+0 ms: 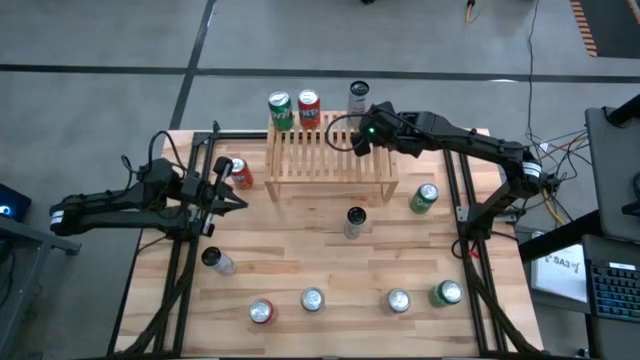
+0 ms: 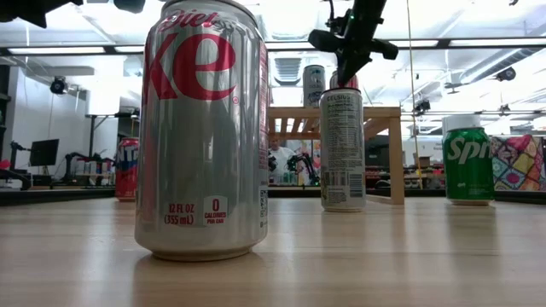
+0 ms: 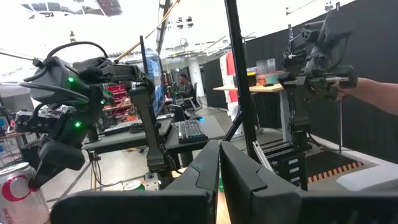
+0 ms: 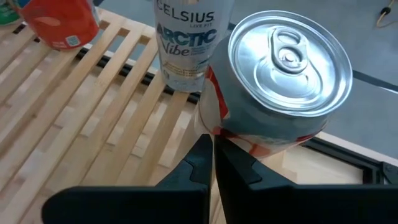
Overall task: Place canned beverage on shelf
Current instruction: Put the top red silver soda can on the shelf
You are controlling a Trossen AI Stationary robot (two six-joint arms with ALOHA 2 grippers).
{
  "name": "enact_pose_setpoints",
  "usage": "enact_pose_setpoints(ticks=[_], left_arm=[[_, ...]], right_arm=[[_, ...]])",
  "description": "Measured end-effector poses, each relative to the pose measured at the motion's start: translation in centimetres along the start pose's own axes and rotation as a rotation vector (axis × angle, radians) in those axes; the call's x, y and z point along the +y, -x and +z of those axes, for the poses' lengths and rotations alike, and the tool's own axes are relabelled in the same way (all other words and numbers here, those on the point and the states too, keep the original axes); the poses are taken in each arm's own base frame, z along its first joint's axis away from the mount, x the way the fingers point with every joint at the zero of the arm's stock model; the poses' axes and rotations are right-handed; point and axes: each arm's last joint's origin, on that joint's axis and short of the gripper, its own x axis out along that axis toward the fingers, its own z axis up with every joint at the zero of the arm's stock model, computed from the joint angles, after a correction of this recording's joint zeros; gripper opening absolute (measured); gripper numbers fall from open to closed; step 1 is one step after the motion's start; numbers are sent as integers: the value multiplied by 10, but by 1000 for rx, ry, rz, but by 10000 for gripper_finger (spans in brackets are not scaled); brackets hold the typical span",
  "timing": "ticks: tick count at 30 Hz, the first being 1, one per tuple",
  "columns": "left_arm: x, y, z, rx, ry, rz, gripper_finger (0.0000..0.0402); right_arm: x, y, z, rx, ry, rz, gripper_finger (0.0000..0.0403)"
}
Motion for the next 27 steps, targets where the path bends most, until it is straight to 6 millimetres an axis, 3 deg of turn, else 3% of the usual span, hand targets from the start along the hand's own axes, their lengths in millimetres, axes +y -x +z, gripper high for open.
enact_pose_setpoints(ticks=[8, 20, 27], left_arm=[[0, 0, 0, 0, 0, 0, 0], [0, 1, 0, -2, -1, 0, 0], [0, 1, 1, -2, -1, 0, 0]], right_arm=[[-1, 0, 2, -8, -5, 10, 9], [7, 13, 2, 100, -56, 198, 9], [-7, 14, -13, 224, -36, 38, 9]])
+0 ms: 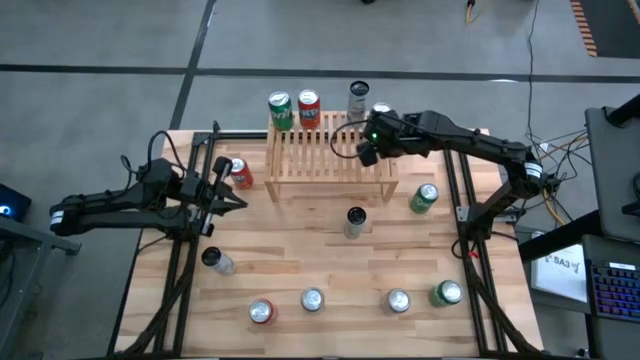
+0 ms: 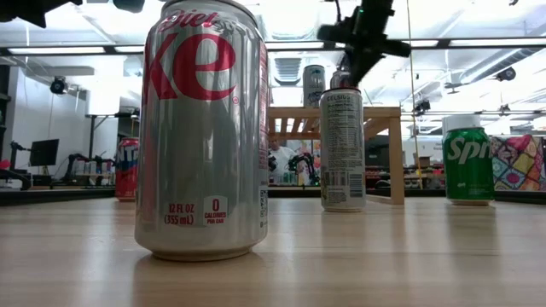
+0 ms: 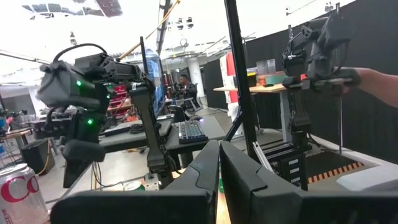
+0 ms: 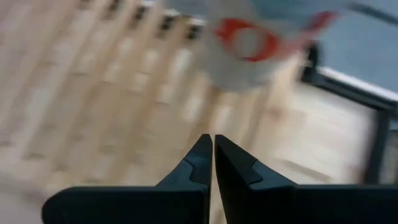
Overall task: Place canned beverage on shelf
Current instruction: Put the top red silver soda can on the shelf
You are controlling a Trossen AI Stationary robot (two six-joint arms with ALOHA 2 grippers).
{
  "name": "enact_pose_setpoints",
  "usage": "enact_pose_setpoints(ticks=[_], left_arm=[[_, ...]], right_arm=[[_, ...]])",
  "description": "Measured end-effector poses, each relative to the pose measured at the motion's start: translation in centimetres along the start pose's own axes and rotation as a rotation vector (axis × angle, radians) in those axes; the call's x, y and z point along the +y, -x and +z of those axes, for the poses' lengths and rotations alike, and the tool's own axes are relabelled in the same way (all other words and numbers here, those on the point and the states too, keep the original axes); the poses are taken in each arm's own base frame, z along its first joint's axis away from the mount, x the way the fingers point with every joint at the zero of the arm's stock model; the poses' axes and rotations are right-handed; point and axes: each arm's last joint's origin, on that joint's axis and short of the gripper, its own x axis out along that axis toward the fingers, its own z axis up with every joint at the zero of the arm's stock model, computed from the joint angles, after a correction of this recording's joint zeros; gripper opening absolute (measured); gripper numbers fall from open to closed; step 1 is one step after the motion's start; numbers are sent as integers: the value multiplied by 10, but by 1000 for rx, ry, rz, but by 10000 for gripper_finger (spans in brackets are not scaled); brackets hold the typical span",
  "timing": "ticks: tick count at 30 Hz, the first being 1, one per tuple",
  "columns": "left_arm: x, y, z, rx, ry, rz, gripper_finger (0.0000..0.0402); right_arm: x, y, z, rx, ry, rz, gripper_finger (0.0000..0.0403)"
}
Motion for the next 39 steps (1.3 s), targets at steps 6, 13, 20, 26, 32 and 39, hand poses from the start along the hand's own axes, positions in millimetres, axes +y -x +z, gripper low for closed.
enact_pose_setpoints(ticks=[6, 13, 20, 26, 32, 39], left_arm=[[0, 0, 0, -1, 0, 0, 0], [0, 0, 0, 0, 0, 0, 0], [0, 0, 0, -1, 0, 1, 0], [0, 0, 0, 0, 0, 1, 0], [0, 0, 0, -1, 0, 0, 0], [0, 0, 0, 0, -1, 0, 0]], right_arm=[[-3, -1, 2, -46, -2, -54, 9], [-4, -5, 13, -91, -8, -31, 9], [-13, -10, 22, -103, -32, -48, 9], [-17, -12, 26, -108, -43, -54, 9], [-15, -12, 25, -69, -38, 0, 9], [-8, -13, 21, -62, -28, 18, 9]])
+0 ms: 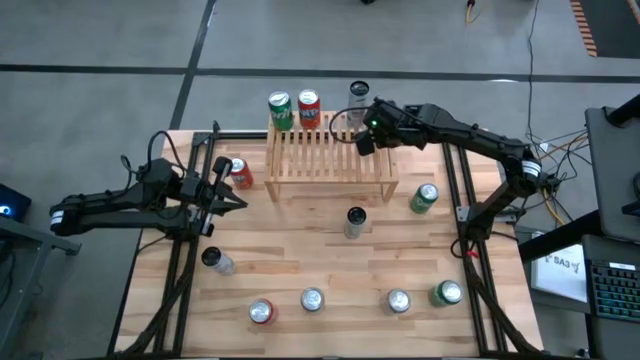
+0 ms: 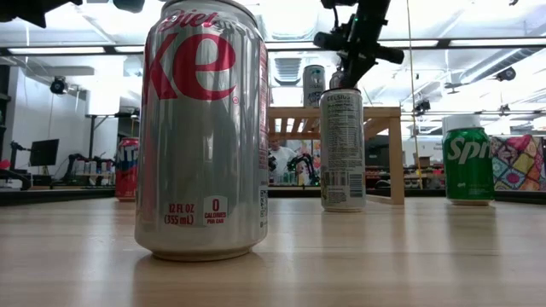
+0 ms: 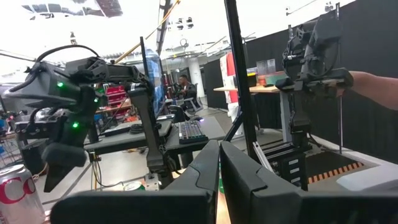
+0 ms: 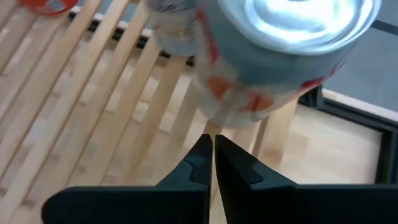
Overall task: Place canned beverage on shelf
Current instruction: Put the top red silver soda can on the shelf
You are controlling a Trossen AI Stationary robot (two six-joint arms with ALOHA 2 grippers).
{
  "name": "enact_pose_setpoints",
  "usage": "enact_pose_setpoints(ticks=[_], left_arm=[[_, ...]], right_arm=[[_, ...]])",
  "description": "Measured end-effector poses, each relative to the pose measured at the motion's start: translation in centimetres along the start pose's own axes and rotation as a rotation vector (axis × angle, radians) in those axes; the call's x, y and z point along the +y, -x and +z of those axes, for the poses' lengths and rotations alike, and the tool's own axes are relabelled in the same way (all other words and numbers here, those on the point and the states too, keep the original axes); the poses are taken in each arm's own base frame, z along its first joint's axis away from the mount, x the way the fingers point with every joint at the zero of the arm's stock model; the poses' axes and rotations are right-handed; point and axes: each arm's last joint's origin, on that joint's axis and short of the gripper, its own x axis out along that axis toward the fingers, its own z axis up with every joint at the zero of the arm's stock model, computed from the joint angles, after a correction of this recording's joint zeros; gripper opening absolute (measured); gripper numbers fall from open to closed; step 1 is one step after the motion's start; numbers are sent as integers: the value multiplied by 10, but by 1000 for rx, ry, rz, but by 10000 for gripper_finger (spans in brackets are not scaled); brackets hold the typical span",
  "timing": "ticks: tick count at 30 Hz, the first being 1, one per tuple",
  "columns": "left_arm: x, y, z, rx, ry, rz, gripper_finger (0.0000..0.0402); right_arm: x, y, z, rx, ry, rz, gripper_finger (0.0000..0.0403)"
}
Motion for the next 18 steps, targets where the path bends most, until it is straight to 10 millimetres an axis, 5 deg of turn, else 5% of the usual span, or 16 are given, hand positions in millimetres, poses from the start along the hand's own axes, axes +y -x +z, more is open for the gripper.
enact_pose_setpoints(ticks=[18], left_arm=[[0, 0, 0, 0, 0, 0, 0]], right_arm=[[1, -21, 11, -66, 24, -70, 9]])
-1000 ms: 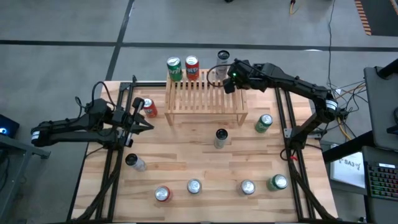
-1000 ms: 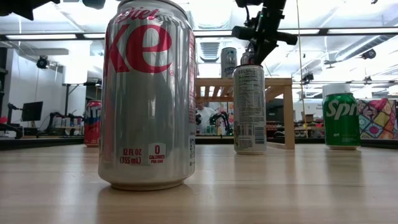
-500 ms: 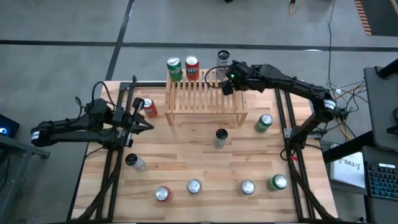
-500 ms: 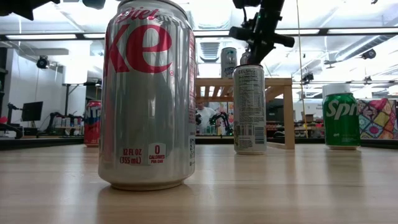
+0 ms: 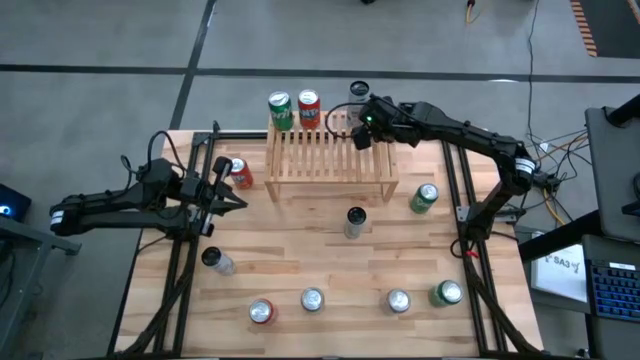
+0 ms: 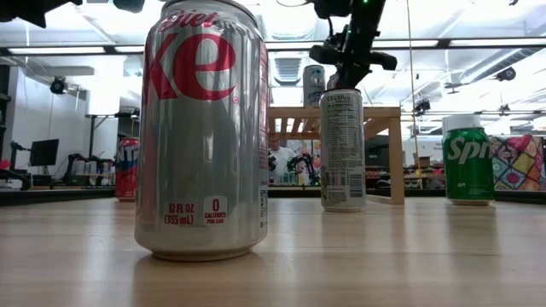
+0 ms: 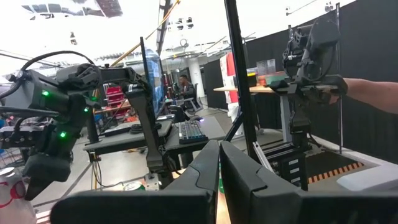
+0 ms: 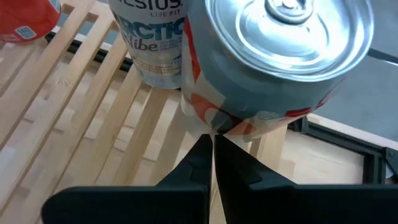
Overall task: Place canned beverage on shelf
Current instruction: Put the top red silver soda can on the shelf
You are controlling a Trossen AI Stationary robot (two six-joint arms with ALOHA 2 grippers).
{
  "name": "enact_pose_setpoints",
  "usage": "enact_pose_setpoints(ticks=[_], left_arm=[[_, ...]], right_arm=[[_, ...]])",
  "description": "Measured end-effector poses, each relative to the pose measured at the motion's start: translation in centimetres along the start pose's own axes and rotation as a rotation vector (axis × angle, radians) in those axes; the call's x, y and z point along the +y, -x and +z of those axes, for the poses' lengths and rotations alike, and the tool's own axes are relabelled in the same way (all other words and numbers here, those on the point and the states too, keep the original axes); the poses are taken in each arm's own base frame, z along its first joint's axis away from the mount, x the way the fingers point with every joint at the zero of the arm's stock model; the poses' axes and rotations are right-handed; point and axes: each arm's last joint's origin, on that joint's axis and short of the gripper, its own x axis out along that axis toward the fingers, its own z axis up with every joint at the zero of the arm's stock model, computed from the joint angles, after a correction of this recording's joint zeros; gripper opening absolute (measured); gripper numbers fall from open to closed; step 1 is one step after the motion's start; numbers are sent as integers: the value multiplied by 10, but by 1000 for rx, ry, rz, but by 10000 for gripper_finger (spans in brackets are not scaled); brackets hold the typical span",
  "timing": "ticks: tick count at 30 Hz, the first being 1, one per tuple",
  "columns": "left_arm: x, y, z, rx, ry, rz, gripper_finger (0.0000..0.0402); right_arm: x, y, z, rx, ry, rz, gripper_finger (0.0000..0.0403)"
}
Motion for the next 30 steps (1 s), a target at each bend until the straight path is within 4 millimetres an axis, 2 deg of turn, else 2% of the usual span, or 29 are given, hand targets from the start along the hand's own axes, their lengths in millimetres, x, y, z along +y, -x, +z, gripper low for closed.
enact_pose_setpoints(ticks=[22, 30], left_arm=[[0, 0, 0, 0, 13, 0, 0], [1, -1, -1, 8, 62, -1, 0]], right_arm=[[-1, 1, 2, 5, 12, 14, 9], [10, 29, -7, -7, 83, 128, 9]])
